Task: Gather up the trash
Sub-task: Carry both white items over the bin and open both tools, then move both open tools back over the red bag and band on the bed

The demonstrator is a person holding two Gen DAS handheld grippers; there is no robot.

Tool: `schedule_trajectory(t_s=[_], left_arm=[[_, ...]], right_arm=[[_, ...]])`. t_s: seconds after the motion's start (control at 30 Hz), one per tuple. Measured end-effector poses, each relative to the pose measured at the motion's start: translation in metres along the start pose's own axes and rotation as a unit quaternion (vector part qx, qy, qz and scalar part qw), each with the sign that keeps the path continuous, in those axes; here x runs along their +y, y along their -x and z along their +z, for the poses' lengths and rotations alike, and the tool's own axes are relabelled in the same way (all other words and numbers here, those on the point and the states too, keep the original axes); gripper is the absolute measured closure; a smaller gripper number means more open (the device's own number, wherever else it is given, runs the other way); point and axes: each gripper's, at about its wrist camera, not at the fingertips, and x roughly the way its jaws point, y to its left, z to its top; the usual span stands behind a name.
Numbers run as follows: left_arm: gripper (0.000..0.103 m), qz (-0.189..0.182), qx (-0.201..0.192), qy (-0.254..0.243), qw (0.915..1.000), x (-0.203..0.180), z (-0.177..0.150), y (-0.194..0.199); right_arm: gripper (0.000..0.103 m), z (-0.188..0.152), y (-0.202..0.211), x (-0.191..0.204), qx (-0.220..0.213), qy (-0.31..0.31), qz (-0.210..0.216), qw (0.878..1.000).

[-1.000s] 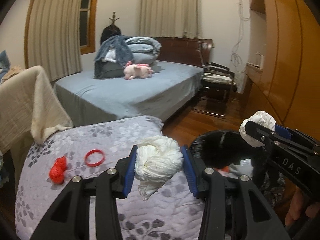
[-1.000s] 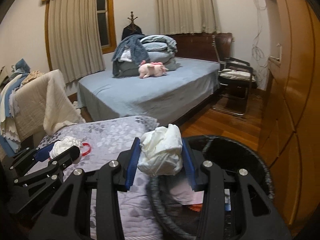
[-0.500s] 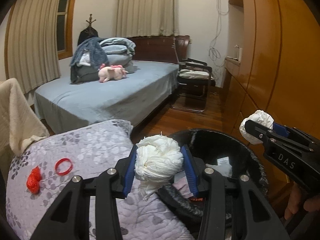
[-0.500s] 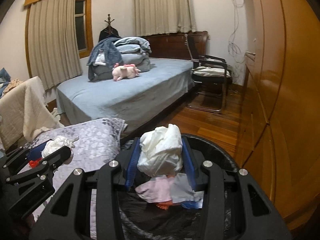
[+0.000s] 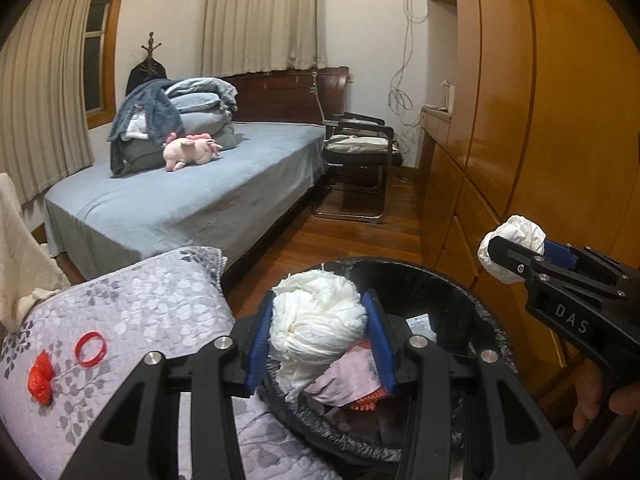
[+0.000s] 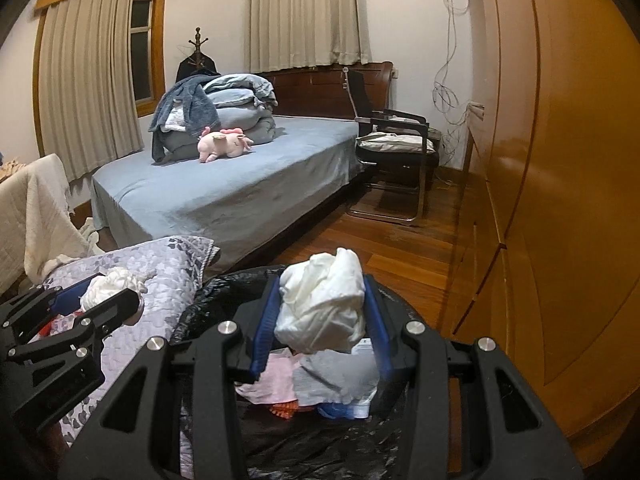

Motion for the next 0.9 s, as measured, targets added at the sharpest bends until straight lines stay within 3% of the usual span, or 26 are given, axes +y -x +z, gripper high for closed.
schedule_trajectory(t_s=[0.37, 0.7, 0.83, 0.9], left_arm=[[0.059, -0.018, 0.008, -0.012, 0.9997, -0.014, 0.003, -0.035], [0.057, -0.051, 0.037, 0.011, 0.9979, -0.003, 0.001, -0.076], [0.054, -0.059, 0.043, 0.012, 0.9973, 0.000, 0.002, -0.084], [0.044, -0.059, 0.043, 0.014, 0.9972, 0.002, 0.003, -0.086]], right_arm=[[0.063, -0.006, -0.023, -0.016, 0.018, -0.008, -0.017, 1.000], [0.060, -0.013, -0.050, -0.019, 0.037, -0.001, -0.025, 0.999], [0.049, -0.016, -0.058, -0.017, 0.044, 0.001, -0.029, 0.999], [0.033, -0.018, -0.058, -0.017, 0.043, 0.004, -0.037, 0.998]])
